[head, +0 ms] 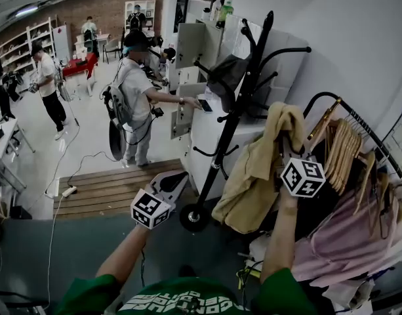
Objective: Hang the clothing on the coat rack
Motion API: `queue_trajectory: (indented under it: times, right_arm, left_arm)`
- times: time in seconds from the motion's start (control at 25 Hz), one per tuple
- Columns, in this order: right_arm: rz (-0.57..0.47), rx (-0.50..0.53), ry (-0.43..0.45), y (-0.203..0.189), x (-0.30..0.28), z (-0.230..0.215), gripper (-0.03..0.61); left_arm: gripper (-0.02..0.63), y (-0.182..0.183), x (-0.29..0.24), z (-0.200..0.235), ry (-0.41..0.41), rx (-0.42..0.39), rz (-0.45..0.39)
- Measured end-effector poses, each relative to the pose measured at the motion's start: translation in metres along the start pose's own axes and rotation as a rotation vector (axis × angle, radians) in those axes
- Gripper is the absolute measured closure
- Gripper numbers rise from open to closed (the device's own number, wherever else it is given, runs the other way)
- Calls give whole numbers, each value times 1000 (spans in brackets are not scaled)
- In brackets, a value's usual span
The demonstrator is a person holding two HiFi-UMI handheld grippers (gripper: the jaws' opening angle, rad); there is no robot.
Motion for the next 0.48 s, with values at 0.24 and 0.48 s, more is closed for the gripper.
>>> queue_trajectory:
  times: [0.24, 0.48]
  right_arm:
    - [24, 17, 13, -14, -22, 1, 537]
    - [51, 16, 26, -33, -41, 0, 537]
  left_arm:
    - [609, -4, -6, 10, 17, 0, 2]
    - [610, -11, -7, 21, 43, 2, 14]
Point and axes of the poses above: the fingertips, and each gripper's own axes: x backward along the fingers, z to its left, y out of its top, the point moved 1 cm from there along x, backward along the fingers, and after that the axes turned 4 degrees about -z, right-handed, at the moved point
